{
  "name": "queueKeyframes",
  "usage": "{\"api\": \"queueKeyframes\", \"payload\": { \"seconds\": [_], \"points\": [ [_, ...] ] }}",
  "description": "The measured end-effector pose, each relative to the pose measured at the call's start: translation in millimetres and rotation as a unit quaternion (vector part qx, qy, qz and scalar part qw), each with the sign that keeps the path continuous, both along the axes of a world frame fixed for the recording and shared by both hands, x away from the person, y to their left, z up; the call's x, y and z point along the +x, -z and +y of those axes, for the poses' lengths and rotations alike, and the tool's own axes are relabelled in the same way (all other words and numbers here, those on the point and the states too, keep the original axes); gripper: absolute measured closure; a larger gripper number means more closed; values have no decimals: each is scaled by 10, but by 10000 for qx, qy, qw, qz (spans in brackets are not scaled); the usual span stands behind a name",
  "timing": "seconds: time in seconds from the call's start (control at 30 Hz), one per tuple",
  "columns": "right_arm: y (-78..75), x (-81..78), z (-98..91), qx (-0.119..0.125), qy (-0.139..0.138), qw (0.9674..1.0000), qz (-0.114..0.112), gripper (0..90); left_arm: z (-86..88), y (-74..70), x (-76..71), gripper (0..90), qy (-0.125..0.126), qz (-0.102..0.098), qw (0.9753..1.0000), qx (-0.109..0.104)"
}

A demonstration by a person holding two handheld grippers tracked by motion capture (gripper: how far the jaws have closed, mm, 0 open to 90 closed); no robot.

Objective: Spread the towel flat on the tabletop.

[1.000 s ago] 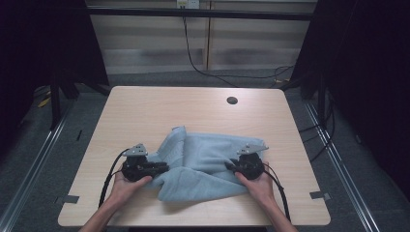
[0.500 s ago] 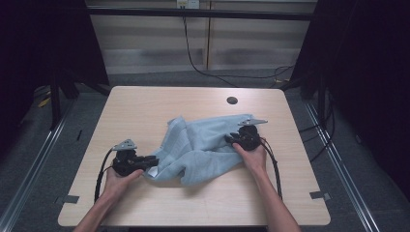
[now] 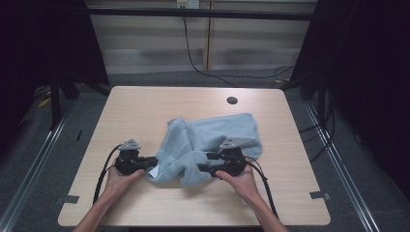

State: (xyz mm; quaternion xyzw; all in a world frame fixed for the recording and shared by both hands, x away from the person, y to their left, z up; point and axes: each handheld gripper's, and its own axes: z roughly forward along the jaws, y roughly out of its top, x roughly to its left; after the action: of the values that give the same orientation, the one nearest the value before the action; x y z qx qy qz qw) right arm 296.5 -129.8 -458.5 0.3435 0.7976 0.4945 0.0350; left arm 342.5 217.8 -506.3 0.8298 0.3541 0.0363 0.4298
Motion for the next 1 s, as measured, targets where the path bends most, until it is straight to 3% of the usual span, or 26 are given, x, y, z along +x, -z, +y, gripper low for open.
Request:
{"api": "queueKeyframes", "payload": {
  "seconds": [0.23,0.3,0.33,0.43,0.53,0.6,0.7,0.8,0.9,1.0],
  "points": [
    [-25,-39,335,176,-245,9995,-27,307,-56,-44,-128,850,273,125,9995,-121],
    [-4,-59,359,153,-237,9996,-7,310,-54,-52,-156,850,312,305,9985,-326],
    [21,-70,367,85,-237,9997,21,318,-72,-72,-189,850,435,390,9971,-496],
    [153,-111,361,-144,-219,9996,114,437,-205,-122,-313,850,691,247,9967,-337],
    [227,-147,264,-186,-162,9996,153,707,-227,-124,-329,844,785,269,9956,-442],
    [225,-164,198,-289,-159,9994,116,793,-189,-150,-314,819,753,234,9945,-695],
    [190,-208,95,-441,-58,9990,98,805,-126,-228,-296,762,742,59,9919,-1028],
    [157,-246,-70,-534,-19,9985,154,796,-113,-269,-240,694,609,24,9911,-1180],
    [142,-302,-262,-566,50,9982,198,774,-169,-262,-154,592,386,-16,9947,-958],
    [159,-350,-433,-535,177,9982,205,765,-261,-263,-67,495,268,46,9947,-987]
  ]
}}
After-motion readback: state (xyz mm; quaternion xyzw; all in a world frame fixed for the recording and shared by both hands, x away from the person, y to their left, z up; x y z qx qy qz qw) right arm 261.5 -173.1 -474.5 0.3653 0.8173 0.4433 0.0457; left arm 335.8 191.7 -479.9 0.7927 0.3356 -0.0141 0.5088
